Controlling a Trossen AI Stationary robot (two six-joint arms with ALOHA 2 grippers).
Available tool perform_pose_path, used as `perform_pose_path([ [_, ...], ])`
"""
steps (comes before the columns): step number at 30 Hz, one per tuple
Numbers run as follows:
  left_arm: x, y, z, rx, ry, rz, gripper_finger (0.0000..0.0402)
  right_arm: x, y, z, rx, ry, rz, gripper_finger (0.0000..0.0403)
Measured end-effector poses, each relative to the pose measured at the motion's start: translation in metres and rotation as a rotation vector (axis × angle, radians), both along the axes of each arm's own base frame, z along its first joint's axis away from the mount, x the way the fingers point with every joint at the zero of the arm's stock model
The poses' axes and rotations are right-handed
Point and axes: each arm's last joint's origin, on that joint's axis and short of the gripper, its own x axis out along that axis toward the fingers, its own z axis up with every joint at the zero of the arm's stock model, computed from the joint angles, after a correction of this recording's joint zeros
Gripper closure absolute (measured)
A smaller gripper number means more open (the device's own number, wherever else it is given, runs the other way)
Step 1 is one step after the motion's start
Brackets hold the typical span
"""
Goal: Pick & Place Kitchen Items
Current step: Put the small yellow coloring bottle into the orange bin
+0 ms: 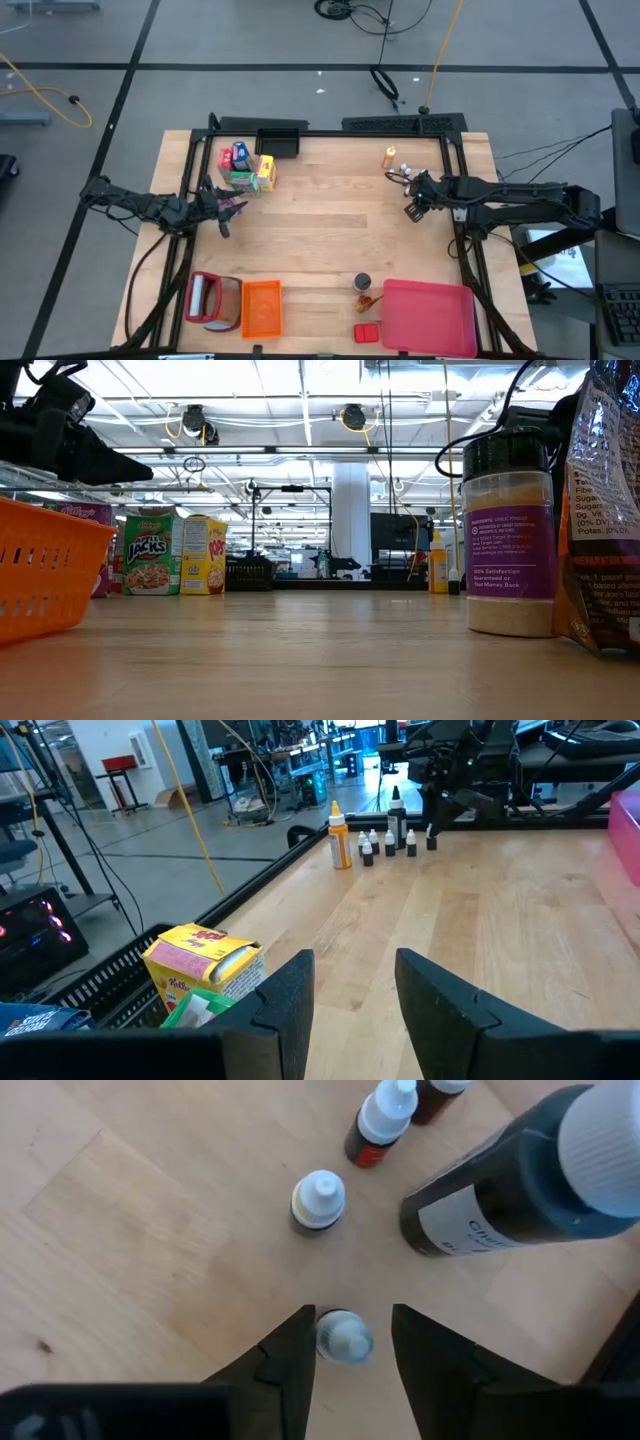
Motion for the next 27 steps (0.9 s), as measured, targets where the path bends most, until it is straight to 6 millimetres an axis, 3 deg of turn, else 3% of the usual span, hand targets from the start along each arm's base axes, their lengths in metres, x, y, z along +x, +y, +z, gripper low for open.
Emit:
perform_pose_path([
  [11, 0.0, 0.0, 0.0, 0.005, 0.003, 0.0, 0.0256, 0.001, 0.0, 0.0, 0.038, -0.014, 0.024, 0.0362],
  [20, 0.0, 0.0, 0.0, -0.039, -0.021, 0.006, 0.0256, 0.003, 0.002, 0.004, 0.084, -0.041, 0.05, 0.0362],
  [27, 0.001, 0.0, 0.004, -0.107, -0.084, 0.005, 0.0256, 0.019, 0.009, 0.031, 0.065, -0.121, 0.117, 0.0362],
])
